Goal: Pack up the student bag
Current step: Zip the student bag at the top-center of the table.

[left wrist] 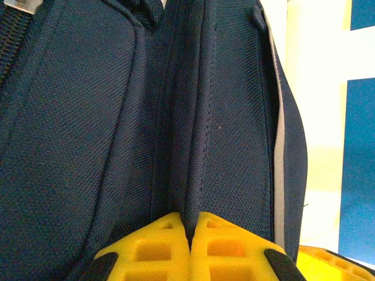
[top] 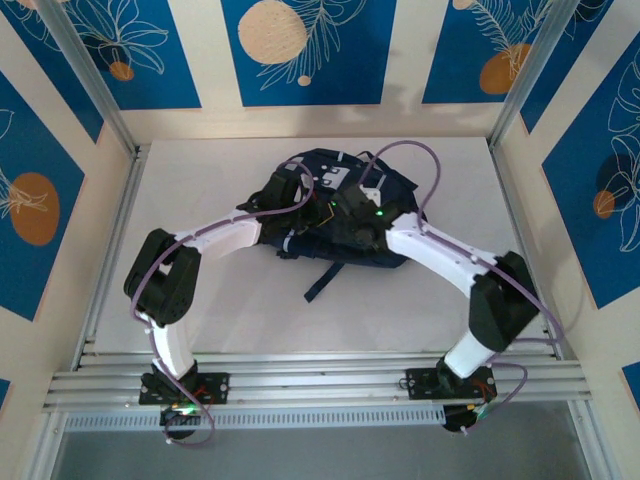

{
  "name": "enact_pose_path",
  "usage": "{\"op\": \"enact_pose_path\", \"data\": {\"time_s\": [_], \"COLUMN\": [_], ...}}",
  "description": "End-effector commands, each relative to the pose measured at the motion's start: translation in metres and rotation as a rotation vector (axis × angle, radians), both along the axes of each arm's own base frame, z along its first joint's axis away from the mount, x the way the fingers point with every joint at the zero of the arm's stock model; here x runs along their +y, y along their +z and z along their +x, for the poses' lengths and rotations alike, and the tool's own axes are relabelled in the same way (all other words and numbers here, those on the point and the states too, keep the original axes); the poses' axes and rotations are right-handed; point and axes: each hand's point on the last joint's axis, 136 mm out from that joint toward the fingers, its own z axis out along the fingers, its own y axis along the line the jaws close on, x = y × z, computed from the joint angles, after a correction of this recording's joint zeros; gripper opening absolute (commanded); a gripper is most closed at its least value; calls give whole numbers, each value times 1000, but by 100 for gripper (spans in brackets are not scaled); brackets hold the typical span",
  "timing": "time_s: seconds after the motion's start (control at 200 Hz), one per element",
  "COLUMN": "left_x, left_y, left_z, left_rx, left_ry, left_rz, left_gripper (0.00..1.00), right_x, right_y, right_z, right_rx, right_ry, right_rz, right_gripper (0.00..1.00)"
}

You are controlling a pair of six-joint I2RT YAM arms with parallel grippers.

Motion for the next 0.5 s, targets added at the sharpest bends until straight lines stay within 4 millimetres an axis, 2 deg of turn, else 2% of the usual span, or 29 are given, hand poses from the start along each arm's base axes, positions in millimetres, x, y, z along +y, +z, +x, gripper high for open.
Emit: {"op": "enact_pose_path", "data": {"time_s": [0.0,0.12,0.18,0.24,0.335,0.495], "left_x": [-12,-13,-11,-10,-10,-13], "left_y": [72,74,73,71,68,68], "left_z": [1,1,1,1,3,5], "left_rx": [-146,-148,-151,-151,-146,-143], "left_ry": [-44,-45,-43,-40,-36,-39], "left_rz": [-133,-137,-132,-122,-122,-129], "left_gripper": [0,0,0,0,0,0], "right_x": [-4,-23,-33,-38,-37,-30], "right_y": [-1,-13,-14,-12,-13,-23], "right_z": [10,9,6,3,-2,-12], "right_rx": [-28,-17,-14,-18,-11,47], "right_ry": [-98,-196,-217,-221,-187,-156], "right_rz": [-54,-123,-139,-131,-61,32], "right_gripper": [93,89,80,64,46,35]}}
